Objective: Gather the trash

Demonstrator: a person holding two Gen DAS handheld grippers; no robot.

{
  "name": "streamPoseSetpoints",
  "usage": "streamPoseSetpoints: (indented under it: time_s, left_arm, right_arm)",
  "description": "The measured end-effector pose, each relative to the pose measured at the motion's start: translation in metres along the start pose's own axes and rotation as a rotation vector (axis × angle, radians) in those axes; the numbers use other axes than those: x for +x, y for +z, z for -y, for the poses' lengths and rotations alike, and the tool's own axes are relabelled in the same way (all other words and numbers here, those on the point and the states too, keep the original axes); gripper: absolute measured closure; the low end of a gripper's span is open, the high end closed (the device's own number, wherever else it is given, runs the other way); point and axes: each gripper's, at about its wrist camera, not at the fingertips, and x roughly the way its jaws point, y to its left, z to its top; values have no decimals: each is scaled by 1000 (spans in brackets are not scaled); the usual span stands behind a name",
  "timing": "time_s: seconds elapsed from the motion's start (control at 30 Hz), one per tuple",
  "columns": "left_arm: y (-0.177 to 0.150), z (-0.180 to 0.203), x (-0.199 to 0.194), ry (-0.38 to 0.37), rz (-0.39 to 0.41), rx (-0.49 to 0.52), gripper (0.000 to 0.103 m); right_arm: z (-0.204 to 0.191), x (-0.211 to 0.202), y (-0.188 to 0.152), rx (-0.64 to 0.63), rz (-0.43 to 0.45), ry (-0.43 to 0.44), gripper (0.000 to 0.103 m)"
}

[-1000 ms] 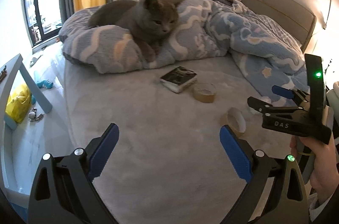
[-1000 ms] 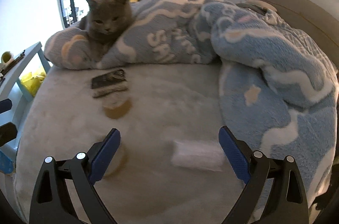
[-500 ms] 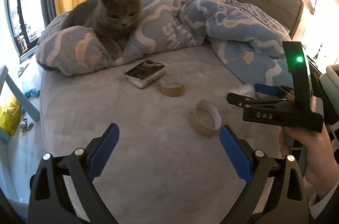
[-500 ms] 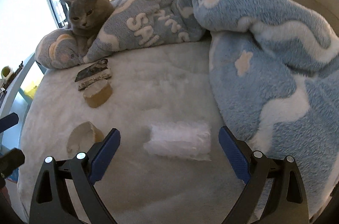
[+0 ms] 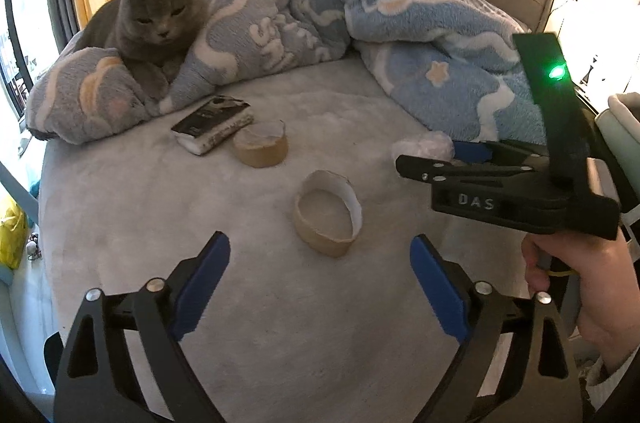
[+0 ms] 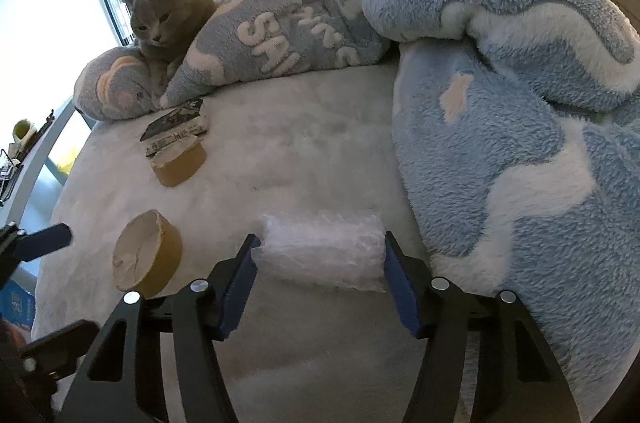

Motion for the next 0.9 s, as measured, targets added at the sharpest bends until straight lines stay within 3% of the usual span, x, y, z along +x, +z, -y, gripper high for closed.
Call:
streamPoseSetpoints:
  time_s: [0.27,0.5,0.8,0.9]
  left_arm:
    - [2,3,15,8,-20,-49,22]
    - [7,-1,27,24,-28,-102,36]
    - [9,0,35,1,-45,-93,55]
    - [8,-1,33,-10,-45,-89,57]
  right_arm:
    - [4,-17,-2,6,39,40,41]
    - [6,-29,-5,-5,53,54,41]
    - [4,-34,-2,-5,60,59,41]
    - [1,-38,1,-4,70,67,41]
